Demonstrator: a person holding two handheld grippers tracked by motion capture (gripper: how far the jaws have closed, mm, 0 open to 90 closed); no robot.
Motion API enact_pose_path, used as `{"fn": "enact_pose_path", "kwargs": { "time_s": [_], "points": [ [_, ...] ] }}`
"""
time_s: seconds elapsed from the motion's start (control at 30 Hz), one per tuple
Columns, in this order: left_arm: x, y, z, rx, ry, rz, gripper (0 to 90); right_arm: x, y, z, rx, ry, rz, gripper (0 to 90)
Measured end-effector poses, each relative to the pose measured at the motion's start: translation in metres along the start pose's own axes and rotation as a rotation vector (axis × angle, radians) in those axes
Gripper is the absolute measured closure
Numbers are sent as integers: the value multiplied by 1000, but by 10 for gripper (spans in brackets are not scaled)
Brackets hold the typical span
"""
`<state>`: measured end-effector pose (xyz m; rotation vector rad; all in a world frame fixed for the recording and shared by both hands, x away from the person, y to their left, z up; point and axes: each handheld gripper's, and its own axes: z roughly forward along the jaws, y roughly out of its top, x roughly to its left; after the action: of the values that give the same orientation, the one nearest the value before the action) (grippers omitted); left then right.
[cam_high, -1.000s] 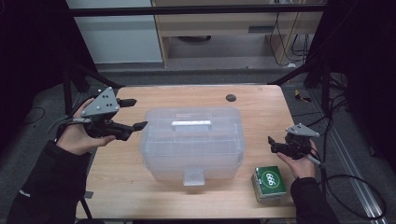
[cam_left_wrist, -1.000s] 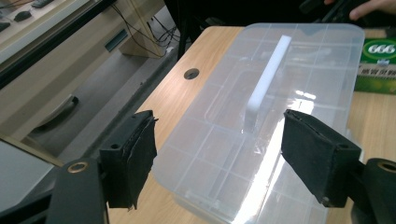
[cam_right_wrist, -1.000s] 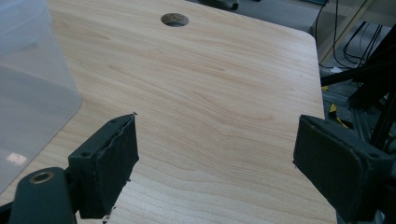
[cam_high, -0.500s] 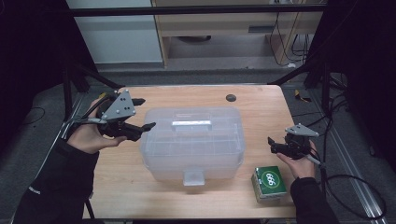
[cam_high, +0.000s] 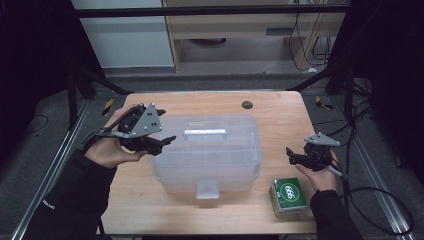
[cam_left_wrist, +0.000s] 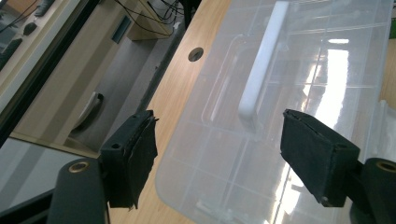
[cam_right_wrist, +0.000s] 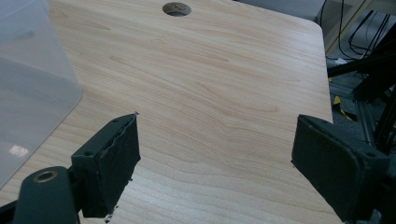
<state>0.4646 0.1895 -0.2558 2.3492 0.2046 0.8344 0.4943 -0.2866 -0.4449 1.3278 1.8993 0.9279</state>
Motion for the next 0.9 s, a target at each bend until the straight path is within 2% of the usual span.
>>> {"fn": "enact_pose_path", "kwargs": {
  "time_s": [0.2,0.27,0.3,0.4,0.5,0.67,0.83,0.87,0.9],
  "points": [
    [-8,7,10,15,-1,28,267,1,0,1,2,4,0,158],
    [-9,8,11,16,-1,26,270,1,0,1,2,5,0,158],
    [-9,9,13,12,-7,42,271,1,0,2,3,5,0,160],
    [-11,11,17,11,-14,52,272,2,0,2,8,3,-2,160],
    [-13,11,20,20,-5,55,275,2,0,2,9,4,-4,160],
    [-18,14,27,38,14,94,278,2,0,2,11,2,-1,161],
    [-22,16,33,58,20,97,288,3,-1,2,15,6,-4,162],
    [-23,16,36,54,-7,102,291,3,0,2,15,10,0,163],
    [-23,16,36,54,-7,102,294,3,0,2,15,10,0,163]
  ]
}}
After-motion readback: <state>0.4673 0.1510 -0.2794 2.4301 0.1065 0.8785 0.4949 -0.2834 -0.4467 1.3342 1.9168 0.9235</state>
